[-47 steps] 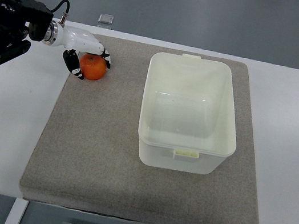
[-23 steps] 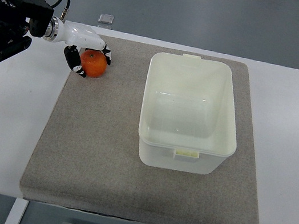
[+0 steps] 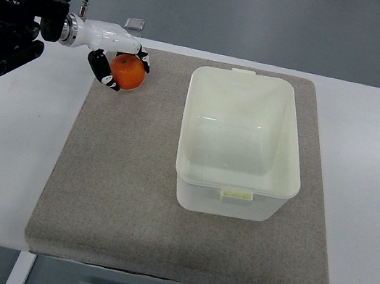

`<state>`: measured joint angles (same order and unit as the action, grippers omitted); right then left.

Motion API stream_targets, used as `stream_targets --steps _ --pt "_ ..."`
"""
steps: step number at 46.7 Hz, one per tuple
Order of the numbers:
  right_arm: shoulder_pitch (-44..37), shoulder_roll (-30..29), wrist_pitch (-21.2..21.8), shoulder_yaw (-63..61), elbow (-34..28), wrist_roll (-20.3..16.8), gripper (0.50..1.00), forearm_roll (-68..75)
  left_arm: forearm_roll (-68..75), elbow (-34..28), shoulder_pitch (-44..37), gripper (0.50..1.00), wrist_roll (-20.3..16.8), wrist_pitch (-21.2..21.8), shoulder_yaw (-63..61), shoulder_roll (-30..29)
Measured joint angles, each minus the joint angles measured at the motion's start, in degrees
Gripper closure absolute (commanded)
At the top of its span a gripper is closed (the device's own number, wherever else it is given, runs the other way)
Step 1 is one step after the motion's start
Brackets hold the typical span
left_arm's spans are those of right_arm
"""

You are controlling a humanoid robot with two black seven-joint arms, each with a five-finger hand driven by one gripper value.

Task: Put orange in box with left hand
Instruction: 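Lift the orange with the left hand off the mat, then carry the orange over the white box and lower it inside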

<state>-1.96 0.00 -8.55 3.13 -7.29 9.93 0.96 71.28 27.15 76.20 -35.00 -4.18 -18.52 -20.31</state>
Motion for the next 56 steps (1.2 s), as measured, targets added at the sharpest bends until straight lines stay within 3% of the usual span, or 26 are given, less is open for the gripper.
stream_targets --steps 14,32,56 --pt "0.0 0.0 0.0 0.0 0.0 0.0 0.574 0.0 -9.6 0.6 0.6 1.0 0.0 -0.1 1.7 0.4" --pt "0.0 0.0 0.0 0.0 0.0 0.0 0.574 0.0 -9.4 1.0 3.8 1.0 0.0 -0.3 2.8 0.5" --pt "0.0 0.0 0.0 0.0 0.0 0.0 0.574 0.0 -7.9 8.9 13.1 1.0 0.0 0.1 2.5 3.8"
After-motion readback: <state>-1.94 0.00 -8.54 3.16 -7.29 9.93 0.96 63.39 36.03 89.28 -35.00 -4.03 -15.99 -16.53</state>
